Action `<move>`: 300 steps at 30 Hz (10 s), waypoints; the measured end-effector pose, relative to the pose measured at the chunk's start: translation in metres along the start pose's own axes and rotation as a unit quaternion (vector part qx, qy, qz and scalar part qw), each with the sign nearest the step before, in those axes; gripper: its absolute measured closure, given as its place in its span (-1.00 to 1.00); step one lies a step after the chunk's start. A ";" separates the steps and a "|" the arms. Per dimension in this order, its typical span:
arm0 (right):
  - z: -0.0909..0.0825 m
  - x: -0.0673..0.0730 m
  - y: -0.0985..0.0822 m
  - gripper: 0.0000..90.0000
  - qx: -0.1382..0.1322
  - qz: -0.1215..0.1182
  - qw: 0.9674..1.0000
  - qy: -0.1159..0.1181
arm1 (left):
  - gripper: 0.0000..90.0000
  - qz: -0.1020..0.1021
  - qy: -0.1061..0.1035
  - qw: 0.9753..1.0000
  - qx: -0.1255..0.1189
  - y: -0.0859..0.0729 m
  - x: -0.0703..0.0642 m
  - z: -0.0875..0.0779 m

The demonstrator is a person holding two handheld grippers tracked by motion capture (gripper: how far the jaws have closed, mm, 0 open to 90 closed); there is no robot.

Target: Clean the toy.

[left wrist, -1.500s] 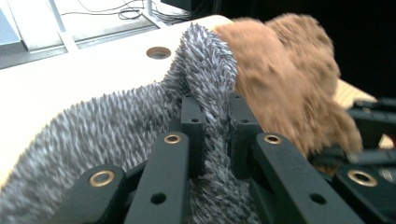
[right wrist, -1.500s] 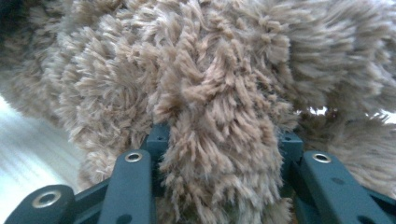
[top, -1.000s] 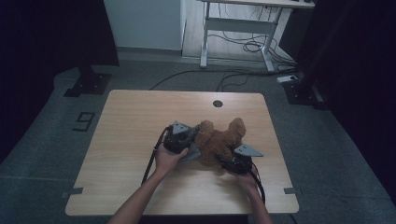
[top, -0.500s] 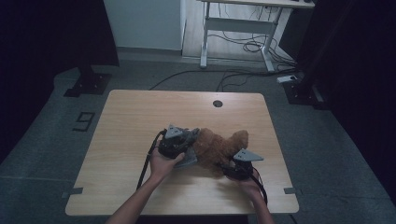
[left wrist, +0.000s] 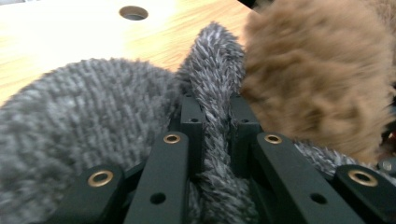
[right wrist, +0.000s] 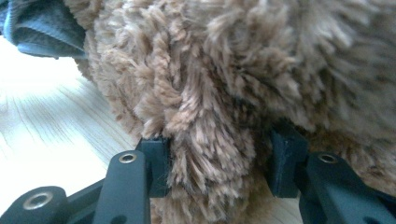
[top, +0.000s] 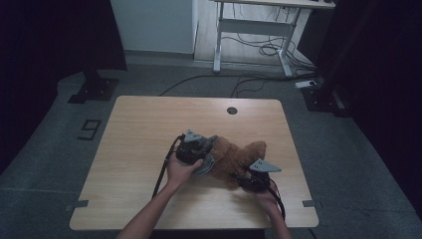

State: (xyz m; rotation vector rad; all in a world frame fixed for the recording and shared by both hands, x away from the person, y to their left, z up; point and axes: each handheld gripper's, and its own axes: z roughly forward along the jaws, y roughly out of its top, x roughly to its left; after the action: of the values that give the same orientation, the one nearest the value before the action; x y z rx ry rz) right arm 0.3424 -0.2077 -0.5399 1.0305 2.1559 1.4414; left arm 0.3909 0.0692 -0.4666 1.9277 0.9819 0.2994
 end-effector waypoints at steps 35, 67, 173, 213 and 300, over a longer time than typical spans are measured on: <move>0.001 -0.005 -0.001 0.15 -0.003 0.029 1.000 0.010 | 0.77 0.031 -0.005 0.998 -0.051 0.027 -0.023 -0.031; 0.003 -0.005 -0.001 0.14 -0.002 0.026 1.000 0.015 | 0.78 -0.020 0.082 0.995 -0.044 -0.034 0.050 -0.057; 0.004 -0.006 -0.001 0.14 0.007 0.037 0.999 0.007 | 0.74 0.048 0.124 0.990 0.049 0.004 0.044 -0.033; 0.041 -0.014 0.015 0.08 0.000 0.016 1.000 -0.014 | 0.73 0.074 0.093 0.993 0.029 0.019 0.032 -0.002; -0.019 -0.021 0.007 0.20 0.001 0.070 0.996 0.064 | 0.76 -0.002 0.072 0.997 -0.037 -0.049 0.037 -0.072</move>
State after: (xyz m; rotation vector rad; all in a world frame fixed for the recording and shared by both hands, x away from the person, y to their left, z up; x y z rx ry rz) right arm 0.3470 -0.2341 -0.5282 1.1396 2.2118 1.6087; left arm 0.3500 0.1543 -0.4747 1.8568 1.0530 0.4715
